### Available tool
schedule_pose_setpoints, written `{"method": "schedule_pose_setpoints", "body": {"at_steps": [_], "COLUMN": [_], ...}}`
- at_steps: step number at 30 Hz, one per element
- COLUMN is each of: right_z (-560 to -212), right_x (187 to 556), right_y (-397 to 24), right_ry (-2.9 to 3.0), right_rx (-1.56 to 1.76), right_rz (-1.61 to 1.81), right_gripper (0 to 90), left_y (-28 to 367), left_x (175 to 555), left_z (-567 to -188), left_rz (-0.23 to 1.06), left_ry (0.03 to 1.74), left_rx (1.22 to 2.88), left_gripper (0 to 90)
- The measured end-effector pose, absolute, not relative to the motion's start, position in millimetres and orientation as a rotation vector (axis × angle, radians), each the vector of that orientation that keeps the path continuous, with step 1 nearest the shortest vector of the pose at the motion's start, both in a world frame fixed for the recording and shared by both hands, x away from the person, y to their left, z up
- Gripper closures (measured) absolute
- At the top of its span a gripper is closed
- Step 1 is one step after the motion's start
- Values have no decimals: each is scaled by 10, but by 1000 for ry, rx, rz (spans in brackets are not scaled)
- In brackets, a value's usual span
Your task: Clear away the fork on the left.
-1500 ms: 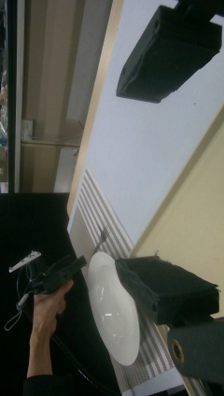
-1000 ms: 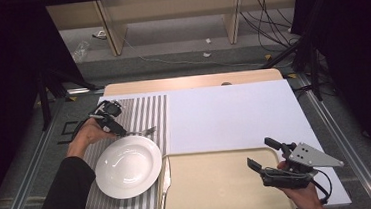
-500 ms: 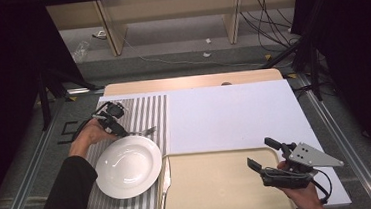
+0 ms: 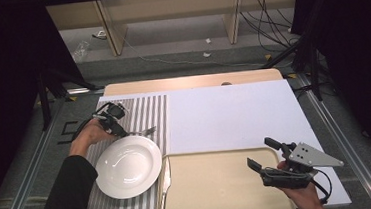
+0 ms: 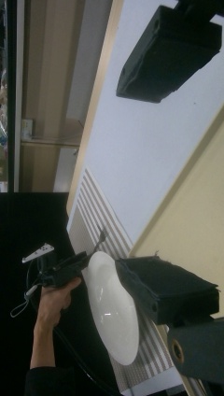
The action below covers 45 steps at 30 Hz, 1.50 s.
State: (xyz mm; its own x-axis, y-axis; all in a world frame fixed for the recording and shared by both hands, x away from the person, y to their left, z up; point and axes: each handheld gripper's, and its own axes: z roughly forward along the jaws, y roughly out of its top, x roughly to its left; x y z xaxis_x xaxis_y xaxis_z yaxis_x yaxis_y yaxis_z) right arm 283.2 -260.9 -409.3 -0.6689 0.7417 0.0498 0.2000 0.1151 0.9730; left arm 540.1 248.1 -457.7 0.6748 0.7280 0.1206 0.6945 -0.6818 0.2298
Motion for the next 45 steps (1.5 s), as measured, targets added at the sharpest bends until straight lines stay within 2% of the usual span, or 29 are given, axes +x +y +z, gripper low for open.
{"method": "schedule_pose_setpoints", "body": {"at_steps": [23, 38, 45], "right_z": [-4092, -4090, -4090], "right_x": [2830, 2826, 2826], "right_y": [-2609, -2606, -2606], "right_ry": [1946, 1946, 1947], "right_rx": [911, 905, 906], "right_rz": [1582, 1583, 1583], "right_gripper": [155, 155, 155], "left_y": [2481, 2432, 2347], "left_x": [5441, 5428, 5420], "left_z": [-4611, -4604, -4600], "left_rz": [232, 198, 208], "left_ry": [1103, 1067, 1000], "left_rx": [2772, 2802, 2875], "left_gripper": [537, 677, 742]}}
